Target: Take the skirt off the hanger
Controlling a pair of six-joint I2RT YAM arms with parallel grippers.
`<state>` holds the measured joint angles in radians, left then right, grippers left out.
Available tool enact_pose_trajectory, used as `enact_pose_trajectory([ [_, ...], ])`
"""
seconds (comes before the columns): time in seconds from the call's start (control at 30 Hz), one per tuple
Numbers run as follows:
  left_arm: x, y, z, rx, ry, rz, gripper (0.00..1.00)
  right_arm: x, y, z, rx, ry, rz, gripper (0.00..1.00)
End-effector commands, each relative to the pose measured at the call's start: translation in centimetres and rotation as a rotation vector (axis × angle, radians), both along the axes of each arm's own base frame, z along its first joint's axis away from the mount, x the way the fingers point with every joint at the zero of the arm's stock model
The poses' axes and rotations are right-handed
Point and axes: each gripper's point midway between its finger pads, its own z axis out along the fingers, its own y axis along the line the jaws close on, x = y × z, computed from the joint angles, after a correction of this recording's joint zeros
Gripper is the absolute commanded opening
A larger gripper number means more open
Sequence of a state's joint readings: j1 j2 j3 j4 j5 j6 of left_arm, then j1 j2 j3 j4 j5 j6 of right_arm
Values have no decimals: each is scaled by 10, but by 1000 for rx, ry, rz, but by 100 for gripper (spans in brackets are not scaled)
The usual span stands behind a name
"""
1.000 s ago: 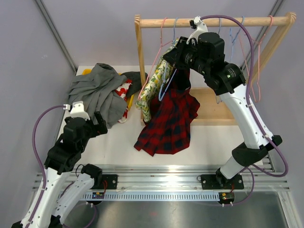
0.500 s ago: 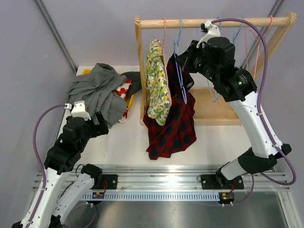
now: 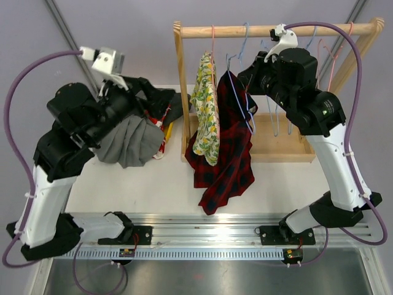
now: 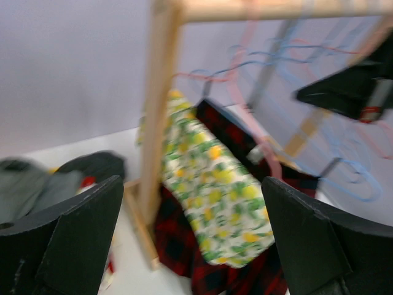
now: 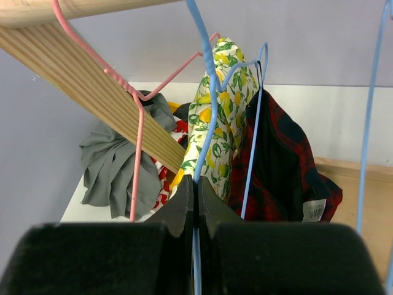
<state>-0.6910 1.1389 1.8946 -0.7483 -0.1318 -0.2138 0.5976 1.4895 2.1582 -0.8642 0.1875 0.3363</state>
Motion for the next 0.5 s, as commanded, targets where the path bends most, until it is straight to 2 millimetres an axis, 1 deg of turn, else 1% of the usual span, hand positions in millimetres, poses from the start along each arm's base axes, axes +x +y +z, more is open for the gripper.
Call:
enact_pose_trajectory([
  [0.0,-23,-61,39,-15,-103,-265,99,-24,-26,66,77,-184,-41,0],
  [0.03,-35,-78,41,-18,-110,-329,99,-26,-29,69,79,-191,-48,0],
  [0.07,-37,-91,45,-22,-127,-364,99,-28,-32,72,75,-199,-52,0],
  [0.1,-40,-111,36,-4,-115,-423,99,-31,-35,74,76,-207,-56,0],
  [0.13,-51,-130,29,3,-111,-487,99,-31,-37,74,69,-208,-66,0],
  [0.17,-56,-142,24,11,-112,-532,99,-32,-39,74,67,-210,-69,0],
  [0.2,-59,-165,8,27,-100,-589,99,-32,-40,73,60,-211,-73,0],
  [0.23,-72,-180,2,32,-97,-639,99,-35,-43,75,61,-217,-81,0],
  [0.27,-75,-190,-1,28,-103,-655,99,-35,-45,74,59,-216,-84,0],
  [0.3,-75,-199,-12,40,-87,-660,99,-39,-48,76,64,-224,-86,0],
  [0.33,-79,-213,-32,66,-54,-681,99,-41,-50,77,68,-228,-91,0],
  [0.4,-81,-227,-46,51,-25,-699,99,-42,-50,75,70,-226,-91,0],
  [0.43,-85,-236,-67,73,6,-716,99,-46,-54,78,75,-236,-94,0],
  [0.47,-86,-241,-69,56,3,-720,99,-46,-54,76,74,-235,-94,0],
])
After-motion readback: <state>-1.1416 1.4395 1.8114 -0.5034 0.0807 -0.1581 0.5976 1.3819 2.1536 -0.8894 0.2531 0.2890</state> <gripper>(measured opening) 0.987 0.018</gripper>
